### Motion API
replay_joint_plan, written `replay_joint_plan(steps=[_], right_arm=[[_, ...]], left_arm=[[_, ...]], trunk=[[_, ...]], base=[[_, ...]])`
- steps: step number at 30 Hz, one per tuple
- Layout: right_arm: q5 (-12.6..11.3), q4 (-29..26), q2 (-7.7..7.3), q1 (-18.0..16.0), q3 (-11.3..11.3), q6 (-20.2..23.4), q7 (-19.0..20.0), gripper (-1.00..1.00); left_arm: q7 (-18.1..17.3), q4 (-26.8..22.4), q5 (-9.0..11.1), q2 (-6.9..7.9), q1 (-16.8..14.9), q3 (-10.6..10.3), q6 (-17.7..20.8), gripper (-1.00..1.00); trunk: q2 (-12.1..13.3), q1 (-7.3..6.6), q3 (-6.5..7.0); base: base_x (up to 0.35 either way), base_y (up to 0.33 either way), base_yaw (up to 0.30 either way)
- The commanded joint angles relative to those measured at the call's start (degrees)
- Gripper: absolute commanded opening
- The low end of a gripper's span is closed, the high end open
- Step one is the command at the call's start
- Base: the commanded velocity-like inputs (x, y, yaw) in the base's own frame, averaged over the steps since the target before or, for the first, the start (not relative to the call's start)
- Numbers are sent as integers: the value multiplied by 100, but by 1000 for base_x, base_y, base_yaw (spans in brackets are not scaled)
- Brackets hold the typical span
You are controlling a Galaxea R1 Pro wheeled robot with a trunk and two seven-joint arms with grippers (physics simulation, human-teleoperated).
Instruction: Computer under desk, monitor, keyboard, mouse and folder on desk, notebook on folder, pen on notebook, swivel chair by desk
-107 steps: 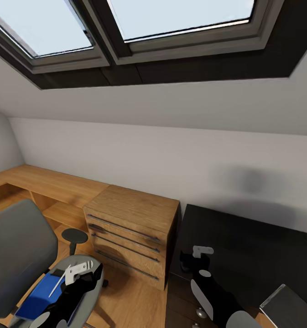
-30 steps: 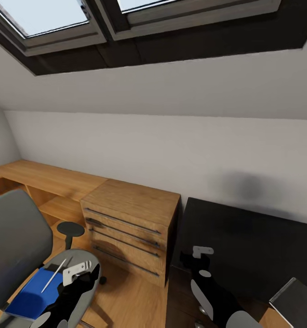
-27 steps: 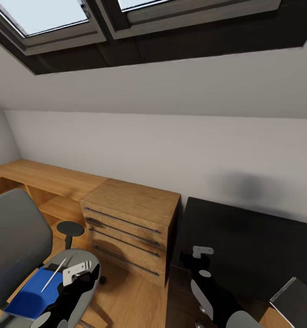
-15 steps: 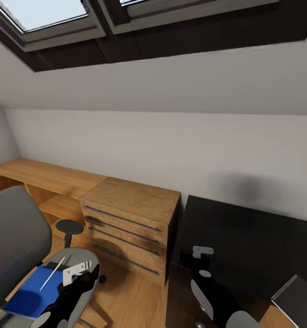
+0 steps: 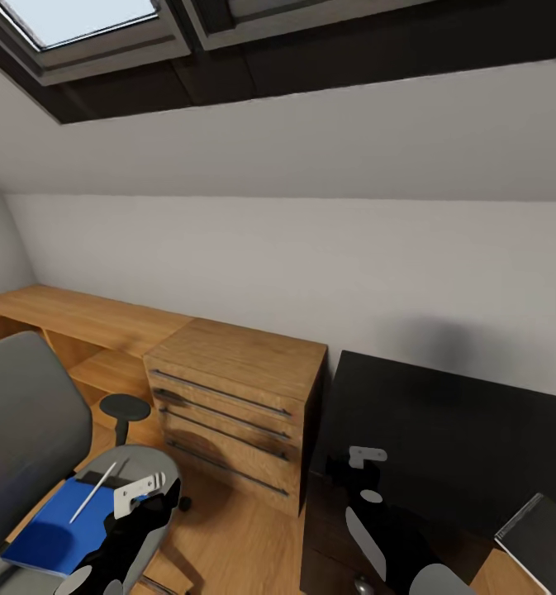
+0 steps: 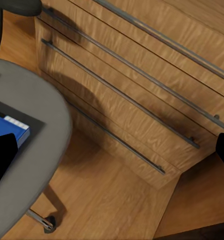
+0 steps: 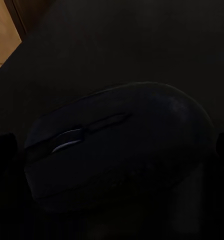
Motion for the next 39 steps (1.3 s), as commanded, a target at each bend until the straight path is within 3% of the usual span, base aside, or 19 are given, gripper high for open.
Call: replay_joint_plan(steps=[1,25,26,39], right_arm=[[-53,-4,-5,-6,42,3,-47,100],[-53,-1,-14,-6,39,15,-53,100],[-53,0,-14,-6,39,23,-53,-100],[-45,88,-14,-6,39,136,-57,-100]], left_arm=[[28,-12,61,-3,1,4,28,100],[28,-12,61,-3,3,4,23,100],[28,-12,61,-3,4,4,23,100],[28,-14,61,-3,9,4,23,100]], trunk=[[-4,0,-5],[-4,0,-5],[-4,0,-5],[-4,0,-5]], base=[[0,0,0],[0,0,0],[0,0,0],[0,0,0]])
